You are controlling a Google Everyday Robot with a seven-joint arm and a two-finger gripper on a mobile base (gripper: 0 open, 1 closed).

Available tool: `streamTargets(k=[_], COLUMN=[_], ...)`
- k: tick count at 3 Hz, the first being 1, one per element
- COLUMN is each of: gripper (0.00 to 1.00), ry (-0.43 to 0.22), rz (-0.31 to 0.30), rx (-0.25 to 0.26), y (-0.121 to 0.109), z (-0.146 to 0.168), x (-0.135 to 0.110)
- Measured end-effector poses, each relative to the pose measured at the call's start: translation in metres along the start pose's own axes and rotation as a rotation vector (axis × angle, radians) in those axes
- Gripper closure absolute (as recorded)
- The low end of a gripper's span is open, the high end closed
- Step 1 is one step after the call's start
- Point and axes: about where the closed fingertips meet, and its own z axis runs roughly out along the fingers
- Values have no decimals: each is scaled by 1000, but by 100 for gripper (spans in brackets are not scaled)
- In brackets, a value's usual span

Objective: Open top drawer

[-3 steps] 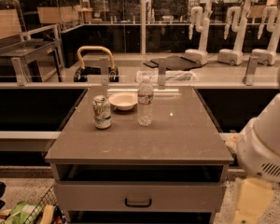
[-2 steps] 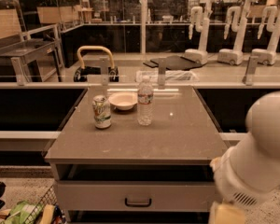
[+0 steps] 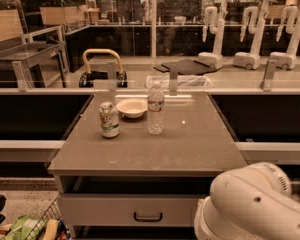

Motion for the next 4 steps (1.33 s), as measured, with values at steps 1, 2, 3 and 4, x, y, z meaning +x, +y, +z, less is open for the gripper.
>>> streamTargets(k=[1, 2, 3, 4], gripper=[0, 0, 0, 0], ry=[42, 94, 98, 144], rz=[-38, -71, -78, -128], rx=[33, 56, 60, 72], y=[-29, -52, -53, -59], z=[52, 69, 70, 74], x=[-2, 4, 5, 9])
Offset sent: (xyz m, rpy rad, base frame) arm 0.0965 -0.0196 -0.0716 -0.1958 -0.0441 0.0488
